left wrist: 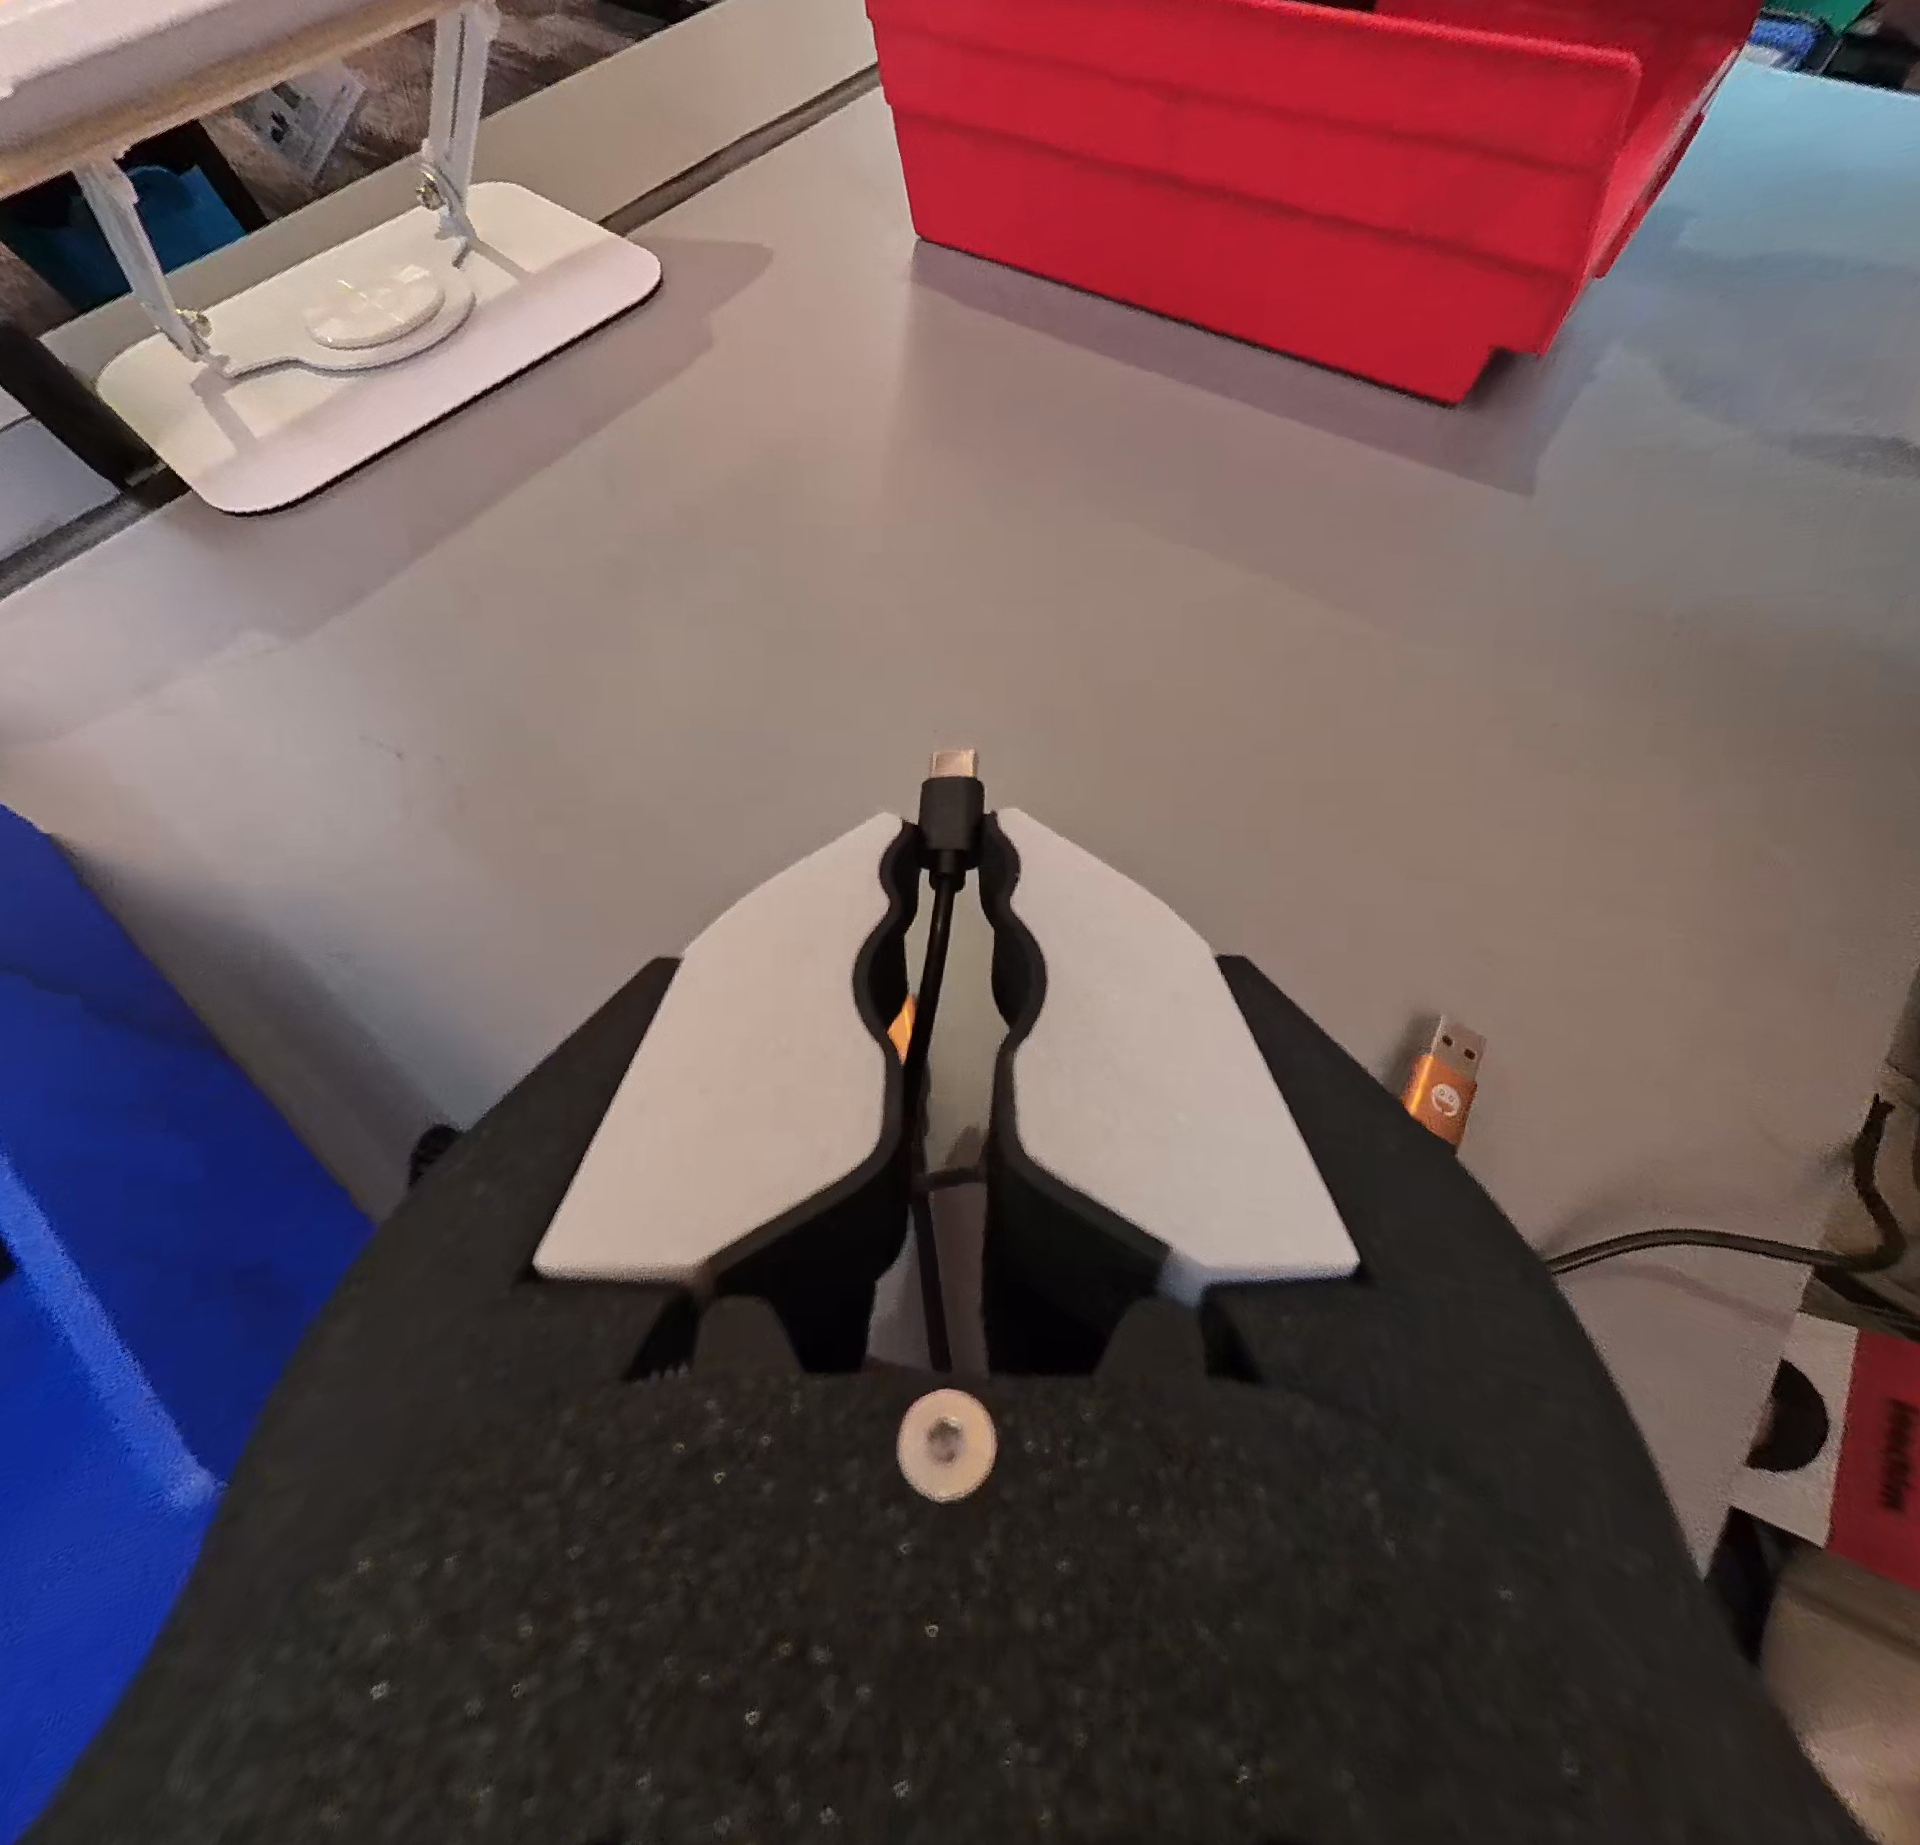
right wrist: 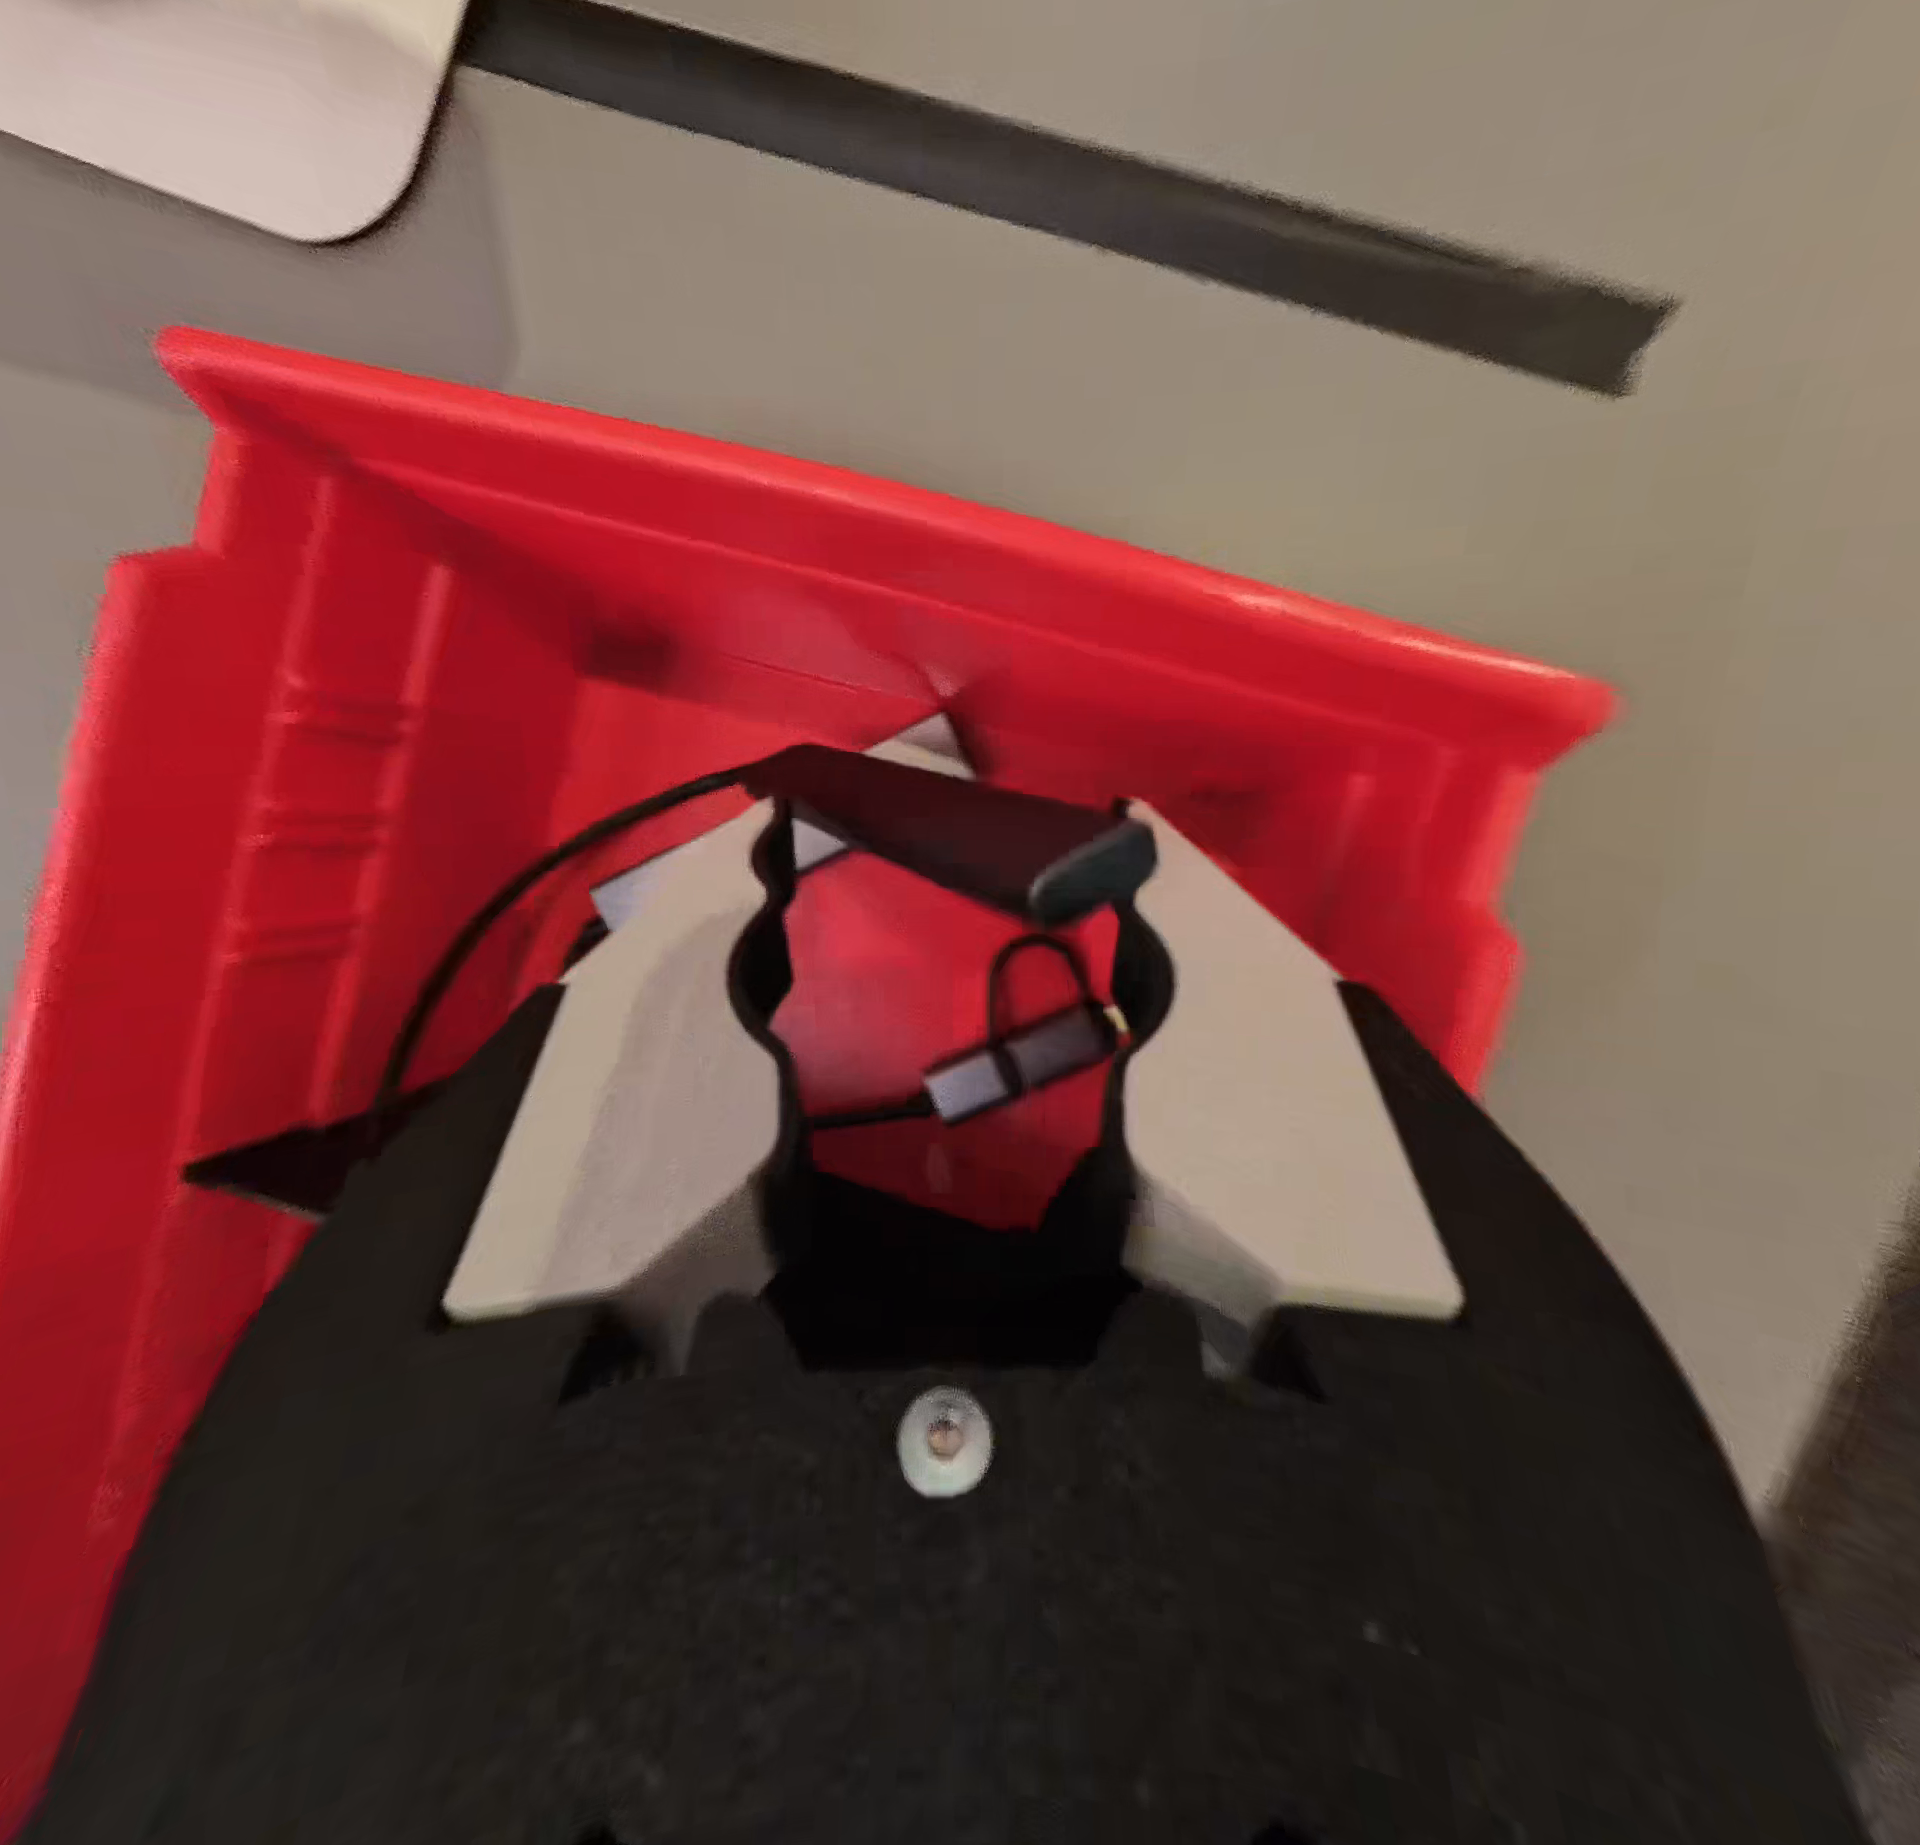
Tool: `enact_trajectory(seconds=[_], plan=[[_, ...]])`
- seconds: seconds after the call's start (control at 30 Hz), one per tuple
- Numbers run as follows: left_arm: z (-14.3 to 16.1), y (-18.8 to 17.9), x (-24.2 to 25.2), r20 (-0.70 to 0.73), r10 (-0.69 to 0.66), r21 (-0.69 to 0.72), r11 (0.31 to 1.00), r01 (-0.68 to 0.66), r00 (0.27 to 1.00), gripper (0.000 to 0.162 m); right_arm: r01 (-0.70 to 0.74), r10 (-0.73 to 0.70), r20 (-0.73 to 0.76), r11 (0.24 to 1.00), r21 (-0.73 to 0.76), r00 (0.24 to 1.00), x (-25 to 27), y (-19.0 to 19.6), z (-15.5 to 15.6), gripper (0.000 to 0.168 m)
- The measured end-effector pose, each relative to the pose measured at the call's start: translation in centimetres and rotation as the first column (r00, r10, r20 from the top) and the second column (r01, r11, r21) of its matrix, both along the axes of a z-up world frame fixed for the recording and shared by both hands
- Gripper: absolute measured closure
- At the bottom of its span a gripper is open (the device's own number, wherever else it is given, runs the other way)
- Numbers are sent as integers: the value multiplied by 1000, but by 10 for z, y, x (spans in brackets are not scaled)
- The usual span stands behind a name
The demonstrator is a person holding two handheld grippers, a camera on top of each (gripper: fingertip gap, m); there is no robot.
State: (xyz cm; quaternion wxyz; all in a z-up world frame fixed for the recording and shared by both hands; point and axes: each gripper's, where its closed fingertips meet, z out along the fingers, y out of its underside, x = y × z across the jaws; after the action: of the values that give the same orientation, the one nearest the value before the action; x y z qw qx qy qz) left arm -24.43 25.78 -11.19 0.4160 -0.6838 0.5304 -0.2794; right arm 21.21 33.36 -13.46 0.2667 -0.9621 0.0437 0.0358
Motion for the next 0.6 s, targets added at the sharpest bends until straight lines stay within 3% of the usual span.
enact_trajectory(seconds=[0.07,0.23,0.3,0.37,0.4,0.47,0.57,0.6], plan=[[0,1,-1,5,-1,-9,1000,1,1000,151,6,-12,128,999,42,992,8,-8,23,100],[-5,1,0,3,-8,-50,999,8,1000,151,-33,-82,393,961,276,916,-21,-48,100,100],[-7,-2,1,-1,-20,-71,997,20,1000,151,-82,-39,325,934,349,945,-68,-66,110,101],[-4,-5,2,6,-25,-75,997,25,1000,151,-216,191,102,876,431,976,-165,-89,109,101],[-1,-8,3,13,-34,-76,996,35,999,151,-293,335,-10,837,461,942,-220,-108,104,101],[11,-16,5,43,-64,-59,996,67,997,151,-471,582,-135,755,455,802,-318,-160,81,98],[30,-35,10,82,-125,-31,991,128,989,151,-615,779,-215,605,505,590,-414,-233,50,104],[37,-45,12,99,-152,-28,987,155,983,151,-650,803,-225,583,487,552,-429,-252,34,107]])
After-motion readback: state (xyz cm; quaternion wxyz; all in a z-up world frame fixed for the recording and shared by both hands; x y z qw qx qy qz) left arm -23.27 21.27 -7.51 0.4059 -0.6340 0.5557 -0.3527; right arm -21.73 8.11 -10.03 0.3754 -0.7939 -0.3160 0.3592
